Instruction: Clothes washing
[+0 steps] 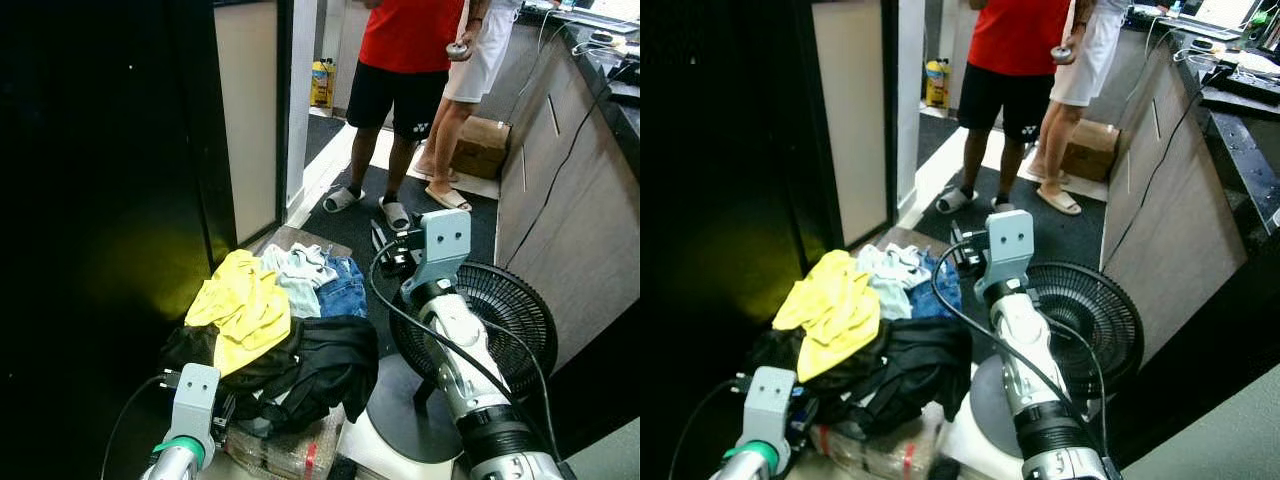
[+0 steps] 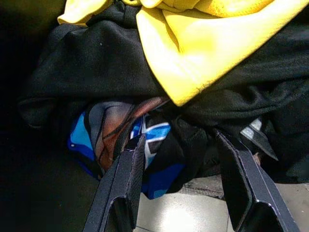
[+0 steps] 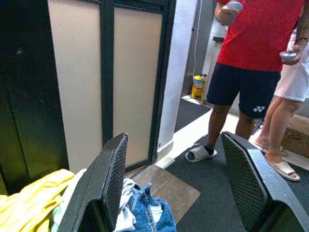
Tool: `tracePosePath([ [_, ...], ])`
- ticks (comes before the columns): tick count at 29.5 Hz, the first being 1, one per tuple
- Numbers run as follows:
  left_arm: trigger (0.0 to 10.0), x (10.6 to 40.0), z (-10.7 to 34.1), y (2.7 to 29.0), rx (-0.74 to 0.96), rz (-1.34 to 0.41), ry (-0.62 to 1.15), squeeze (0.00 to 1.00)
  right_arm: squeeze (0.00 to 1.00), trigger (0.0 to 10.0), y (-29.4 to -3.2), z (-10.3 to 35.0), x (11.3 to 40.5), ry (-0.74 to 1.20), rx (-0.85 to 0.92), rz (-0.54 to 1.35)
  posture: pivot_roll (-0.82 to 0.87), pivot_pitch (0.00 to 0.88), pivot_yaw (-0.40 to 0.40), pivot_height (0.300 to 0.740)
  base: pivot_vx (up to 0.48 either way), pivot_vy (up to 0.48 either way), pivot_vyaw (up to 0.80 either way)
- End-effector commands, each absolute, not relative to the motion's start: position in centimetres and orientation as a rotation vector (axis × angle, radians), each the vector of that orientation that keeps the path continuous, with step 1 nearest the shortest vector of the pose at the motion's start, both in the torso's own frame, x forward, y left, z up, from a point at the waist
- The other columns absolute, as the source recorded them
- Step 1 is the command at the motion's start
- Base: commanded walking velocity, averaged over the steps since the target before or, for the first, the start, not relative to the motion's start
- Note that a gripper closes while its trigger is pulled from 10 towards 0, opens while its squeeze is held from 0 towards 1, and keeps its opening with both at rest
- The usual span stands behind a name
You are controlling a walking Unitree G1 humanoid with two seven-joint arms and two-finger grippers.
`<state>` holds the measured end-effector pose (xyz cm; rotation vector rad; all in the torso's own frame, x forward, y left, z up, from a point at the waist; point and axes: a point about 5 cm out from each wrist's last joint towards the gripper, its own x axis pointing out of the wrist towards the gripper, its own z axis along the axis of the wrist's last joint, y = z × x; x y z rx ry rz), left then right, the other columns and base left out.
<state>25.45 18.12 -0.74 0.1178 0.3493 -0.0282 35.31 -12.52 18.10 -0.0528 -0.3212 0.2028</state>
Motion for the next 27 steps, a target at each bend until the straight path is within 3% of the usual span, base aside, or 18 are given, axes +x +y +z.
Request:
tracePosePath([
  [1, 10.0, 24.8, -1.4, 18.2, 0.127, -0.027, 0.380, 0.00, 0.00, 10.0, -12.4, 17.4, 35.1, -0.296, -0.050, 0.218, 0.07, 0.025, -0.006, 0.740, 0.000, 0.000, 0.00],
  [4, 10.0, 24.7, -1.5, 18.5, 0.119, -0.006, 0.383, 0.00, 0.00, 10.0, -11.8, 16.9, 35.1, -0.275, -0.056, 0.256, 0.07, 0.032, -0.014, 0.740, 0.000, 0.000, 0.00],
  [9, 10.0, 24.0, -1.8, 19.0, 0.094, 0.040, 0.395, 0.00, 0.00, 10.0, -10.0, 11.6, 35.0, -0.065, -0.111, 0.349, 0.11, 0.069, -0.047, 0.740, 0.000, 0.000, 0.00],
  [15, 10.0, 22.8, -2.1, 19.5, 0.083, 0.080, 0.395, 0.00, 0.00, 10.0, -7.9, 8.4, 34.0, 0.084, -0.091, 0.451, 0.17, 0.105, -0.081, 0.740, 0.000, 0.000, 0.00],
  [27, 10.0, 19.7, -2.0, 21.4, 0.075, 0.202, 0.387, 0.00, 0.00, 10.0, -2.1, 9.8, 33.9, 0.071, -0.023, 0.691, 0.28, 0.169, -0.142, 0.740, 0.000, 0.000, 0.00],
])
